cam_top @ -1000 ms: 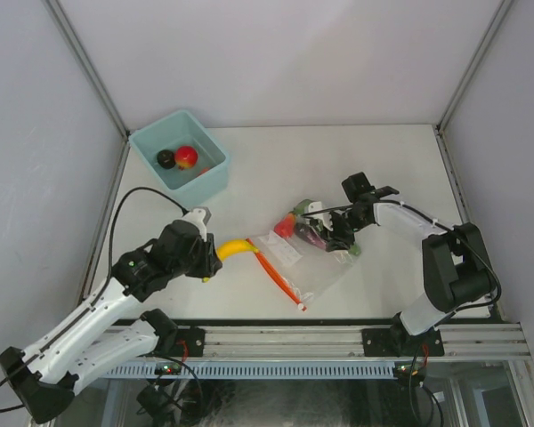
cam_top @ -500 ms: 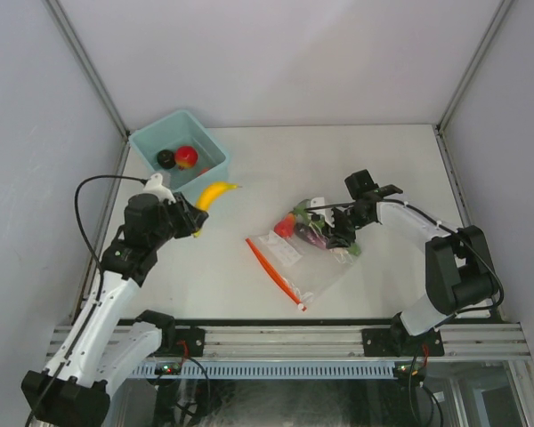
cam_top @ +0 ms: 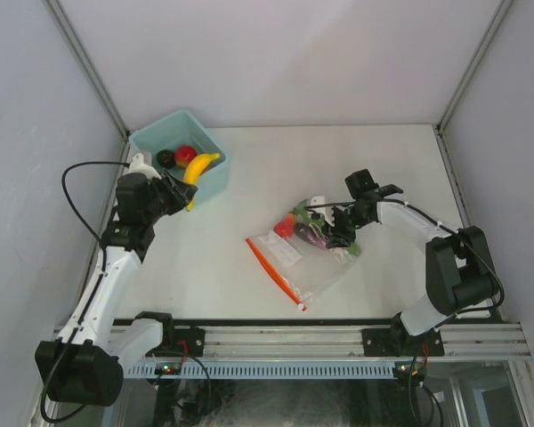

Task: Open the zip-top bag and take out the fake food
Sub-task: Place the fake fruit in the bin.

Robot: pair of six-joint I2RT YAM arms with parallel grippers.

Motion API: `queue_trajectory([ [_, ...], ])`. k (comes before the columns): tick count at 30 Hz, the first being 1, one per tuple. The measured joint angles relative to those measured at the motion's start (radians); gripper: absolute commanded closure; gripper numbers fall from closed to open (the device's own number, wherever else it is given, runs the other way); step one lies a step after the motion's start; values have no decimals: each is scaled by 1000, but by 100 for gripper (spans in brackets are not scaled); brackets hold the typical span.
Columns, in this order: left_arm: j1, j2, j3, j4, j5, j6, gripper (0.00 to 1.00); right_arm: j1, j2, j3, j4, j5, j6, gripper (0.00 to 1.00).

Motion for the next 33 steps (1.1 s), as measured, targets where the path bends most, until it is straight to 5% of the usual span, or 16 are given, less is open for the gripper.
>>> queue_trajectory([
  [33, 61, 251, 240, -33, -209, -6, 100, -14, 0, 2, 0, 0, 3, 68],
])
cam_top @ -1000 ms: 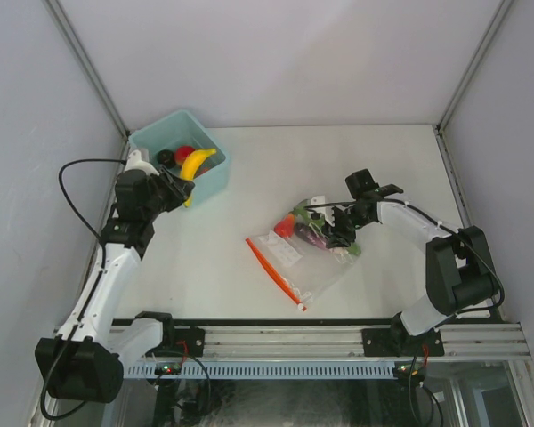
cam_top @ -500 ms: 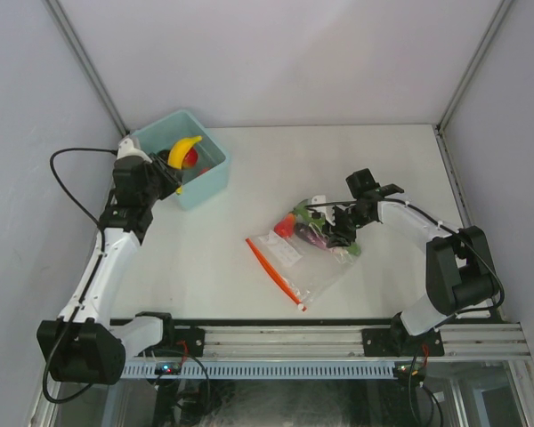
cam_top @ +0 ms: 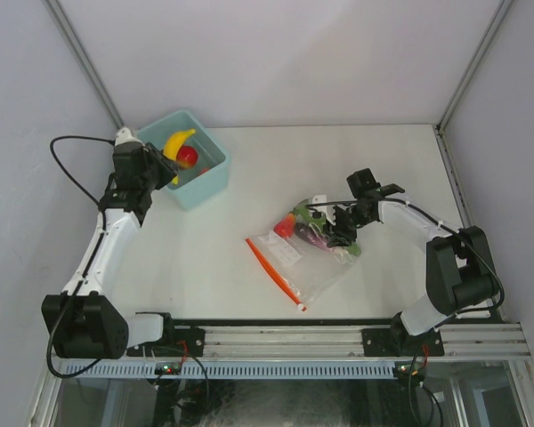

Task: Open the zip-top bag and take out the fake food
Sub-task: Place the fake fruit in the bin.

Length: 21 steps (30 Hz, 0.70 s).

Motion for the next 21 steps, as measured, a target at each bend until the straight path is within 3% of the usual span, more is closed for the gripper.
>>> queue_trajectory([
  [21, 43, 261, 212, -87, -18, 0, 99, -7, 0, 0, 0, 0, 0, 67],
])
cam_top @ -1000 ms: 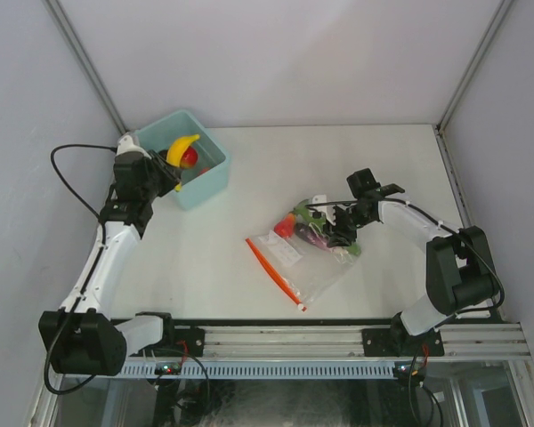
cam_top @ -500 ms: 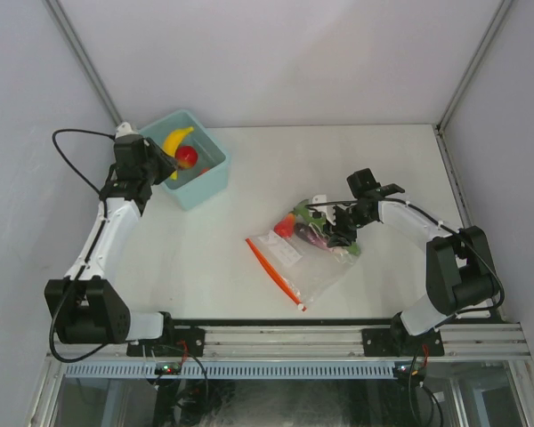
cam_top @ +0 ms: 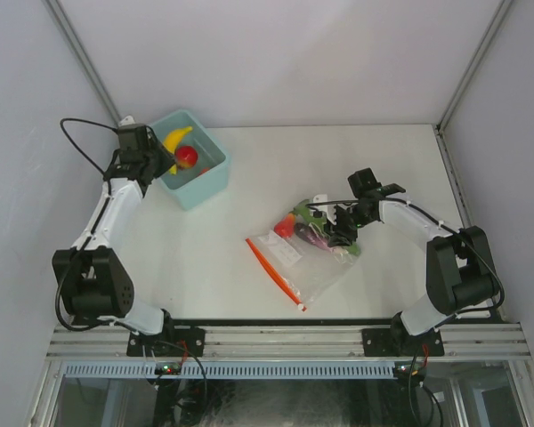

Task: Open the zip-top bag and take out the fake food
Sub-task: Place the fake fruit in the bin.

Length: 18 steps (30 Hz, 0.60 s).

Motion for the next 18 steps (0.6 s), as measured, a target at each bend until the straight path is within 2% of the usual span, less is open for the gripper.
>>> queue_trajectory([
  [8, 1, 108, 80, -40, 4, 9, 95, -3, 0, 0, 0, 0, 0, 67],
  [18, 10, 229, 193, -89, 52, 18, 80, -8, -3, 0, 0, 0, 0, 67],
])
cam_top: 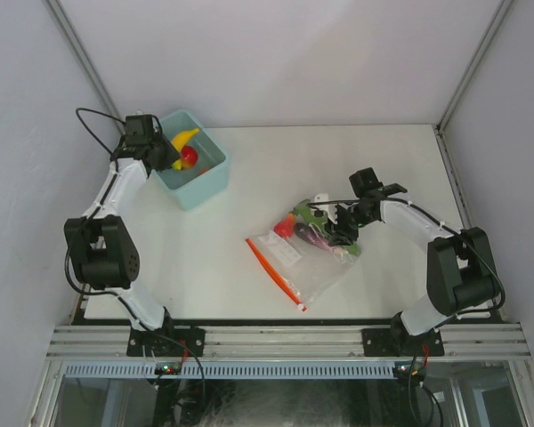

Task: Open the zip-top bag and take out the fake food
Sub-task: Place the fake fruit in the bin.

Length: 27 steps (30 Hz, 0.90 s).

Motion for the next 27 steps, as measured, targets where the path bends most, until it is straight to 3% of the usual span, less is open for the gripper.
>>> queue_trajectory([
  [14, 23, 34, 9, -8, 47, -4, 64, -8, -21, 0, -1, -1, 0, 67],
  [16, 23, 35, 9, -8, 48, -4, 49, -9, -24, 0, -2, -1, 0, 67],
  [24, 31, 35, 9, -8, 64, -19, 40, -10, -28, 0, -6, -2, 0, 67],
  [27, 35, 34, 9, -6, 69, -20, 27, -10, -28, 0, -8, -5, 0, 67],
])
